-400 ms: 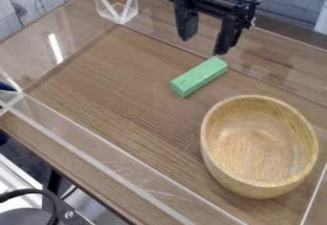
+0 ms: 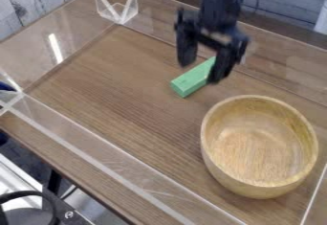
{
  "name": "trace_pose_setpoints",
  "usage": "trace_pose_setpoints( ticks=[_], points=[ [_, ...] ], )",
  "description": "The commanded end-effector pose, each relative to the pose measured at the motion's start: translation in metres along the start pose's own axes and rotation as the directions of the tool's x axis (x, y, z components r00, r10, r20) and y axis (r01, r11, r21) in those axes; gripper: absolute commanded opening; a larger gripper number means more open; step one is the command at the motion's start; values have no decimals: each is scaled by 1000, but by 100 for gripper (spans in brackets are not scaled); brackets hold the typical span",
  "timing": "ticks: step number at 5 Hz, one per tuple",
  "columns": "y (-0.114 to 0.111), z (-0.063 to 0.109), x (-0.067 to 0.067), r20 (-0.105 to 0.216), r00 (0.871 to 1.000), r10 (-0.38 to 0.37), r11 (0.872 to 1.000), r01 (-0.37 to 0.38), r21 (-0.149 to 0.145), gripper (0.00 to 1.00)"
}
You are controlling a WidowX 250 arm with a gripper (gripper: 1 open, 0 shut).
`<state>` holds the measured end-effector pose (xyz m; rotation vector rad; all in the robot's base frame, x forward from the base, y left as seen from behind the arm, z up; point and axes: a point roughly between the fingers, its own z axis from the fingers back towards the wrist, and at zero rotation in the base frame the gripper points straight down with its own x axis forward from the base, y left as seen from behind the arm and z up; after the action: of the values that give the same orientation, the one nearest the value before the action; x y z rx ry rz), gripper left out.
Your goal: Put the green block in the brown bowl
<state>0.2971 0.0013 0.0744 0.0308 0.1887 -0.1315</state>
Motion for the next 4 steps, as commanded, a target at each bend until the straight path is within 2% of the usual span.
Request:
trace_pose_setpoints(
  ticks=[1, 3, 4],
  points=[
    [1, -3, 17, 50, 991, -121, 992, 119, 33, 100],
    [5, -15, 25, 94, 986, -140, 989, 135, 59, 100],
    [9, -22, 28, 138, 980, -143, 989, 135, 62, 100]
  ],
)
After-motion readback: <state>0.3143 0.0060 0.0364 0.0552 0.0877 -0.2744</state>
